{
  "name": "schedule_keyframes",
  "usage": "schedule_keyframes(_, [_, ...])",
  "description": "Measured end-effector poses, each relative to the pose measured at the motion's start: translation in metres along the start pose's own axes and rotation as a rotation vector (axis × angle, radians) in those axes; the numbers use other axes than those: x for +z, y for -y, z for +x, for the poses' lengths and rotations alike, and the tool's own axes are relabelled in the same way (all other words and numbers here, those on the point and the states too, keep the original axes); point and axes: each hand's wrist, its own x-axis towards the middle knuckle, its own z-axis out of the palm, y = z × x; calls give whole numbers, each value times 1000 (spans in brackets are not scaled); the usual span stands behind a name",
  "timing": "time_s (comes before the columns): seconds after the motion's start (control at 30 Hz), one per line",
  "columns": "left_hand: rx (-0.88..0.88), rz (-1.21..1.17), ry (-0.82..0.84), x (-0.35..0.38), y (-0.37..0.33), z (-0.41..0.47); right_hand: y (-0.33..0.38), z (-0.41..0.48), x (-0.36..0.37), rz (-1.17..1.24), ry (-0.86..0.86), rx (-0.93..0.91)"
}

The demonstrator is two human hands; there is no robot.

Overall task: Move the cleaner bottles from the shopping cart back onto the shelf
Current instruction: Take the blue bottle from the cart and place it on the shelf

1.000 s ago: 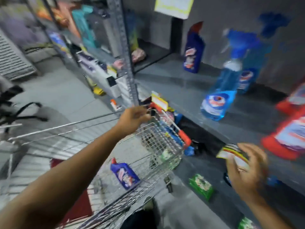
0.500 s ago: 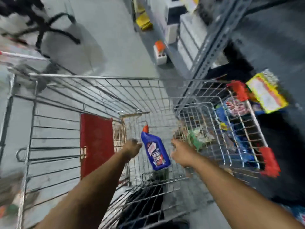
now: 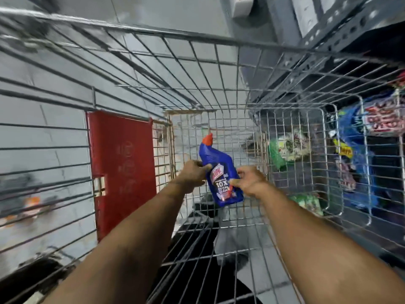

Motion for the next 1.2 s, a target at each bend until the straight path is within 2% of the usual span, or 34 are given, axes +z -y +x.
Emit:
schedule_keyframes(0.07, [14, 8, 18, 0, -3, -7, -1, -5, -4, 32, 34, -8])
schedule_keyframes(0.2, [111, 9, 40, -3, -18, -36, 0, -31, -28, 245, 65, -44])
schedule_keyframes(0.33, [265, 40, 133, 3, -48, -76, 6, -76, -64, 266, 6, -193])
schedule_keyframes(0.5, [612, 312, 60, 24, -105, -153, 1, -157, -108, 334, -196, -358])
schedule_keyframes(0.6, [826, 456, 43, 40, -143, -206, -3, -207, -126, 485, -341, -468])
schedule_keyframes(0.83, [1151, 427, 195, 95, -203, -318, -13, -303, -163, 752, -631, -712])
schedule_keyframes(1.0, [1301, 548, 323, 128, -226, -346, -27, -329, -180, 796, -816, -711])
schedule_keyframes(1.13, [1392, 599, 368, 164, -261, -348, -26, -336, -207, 824, -1044, -658])
schedule_keyframes(1.2, [1448, 628, 442, 189, -286, -343, -23, -335, -228, 838, -1186, -617])
